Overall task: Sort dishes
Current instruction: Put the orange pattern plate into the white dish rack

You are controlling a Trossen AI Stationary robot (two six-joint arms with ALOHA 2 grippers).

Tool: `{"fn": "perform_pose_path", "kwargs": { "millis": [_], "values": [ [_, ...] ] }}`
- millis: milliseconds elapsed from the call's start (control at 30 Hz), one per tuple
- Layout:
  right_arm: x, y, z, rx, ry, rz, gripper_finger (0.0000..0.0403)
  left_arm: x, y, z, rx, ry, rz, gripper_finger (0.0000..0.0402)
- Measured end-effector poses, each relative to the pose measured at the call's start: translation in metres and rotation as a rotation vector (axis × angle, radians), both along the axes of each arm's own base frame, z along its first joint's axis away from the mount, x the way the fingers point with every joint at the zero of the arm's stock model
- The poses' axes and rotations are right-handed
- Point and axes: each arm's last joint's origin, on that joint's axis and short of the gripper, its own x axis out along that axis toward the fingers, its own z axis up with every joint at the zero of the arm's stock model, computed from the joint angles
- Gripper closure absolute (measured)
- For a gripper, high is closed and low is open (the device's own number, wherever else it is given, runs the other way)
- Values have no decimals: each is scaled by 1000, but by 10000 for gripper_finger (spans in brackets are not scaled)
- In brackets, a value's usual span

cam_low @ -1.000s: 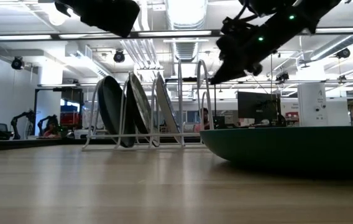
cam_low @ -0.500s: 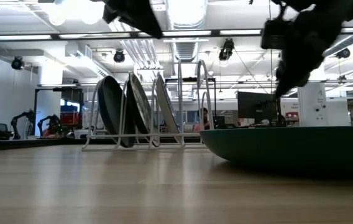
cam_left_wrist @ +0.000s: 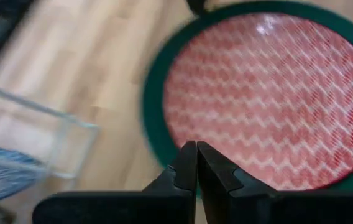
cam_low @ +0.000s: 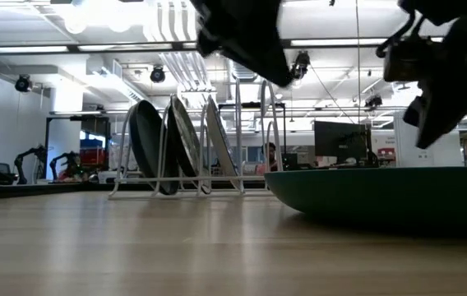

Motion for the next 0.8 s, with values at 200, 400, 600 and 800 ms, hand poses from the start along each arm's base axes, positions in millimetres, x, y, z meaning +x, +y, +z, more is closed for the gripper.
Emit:
{"fn": "perform_pose_path", "kwargs": {
  "millis": [200, 400, 600, 800],
  "values": [
    [-4, 7, -4, 20, 12, 13, 323, 22, -13, -29, 5, 95, 1, 401],
    [-3, 8, -13, 13, 53, -13, 274, 37, -20, -42, -4, 109, 15, 401],
    [1, 9, -23, 0, 100, -17, 234, 39, -23, -48, -68, 107, 54, 401],
    [5, 10, -31, -14, 134, -11, 210, 37, -27, -59, -131, 87, 107, 401]
  ]
}}
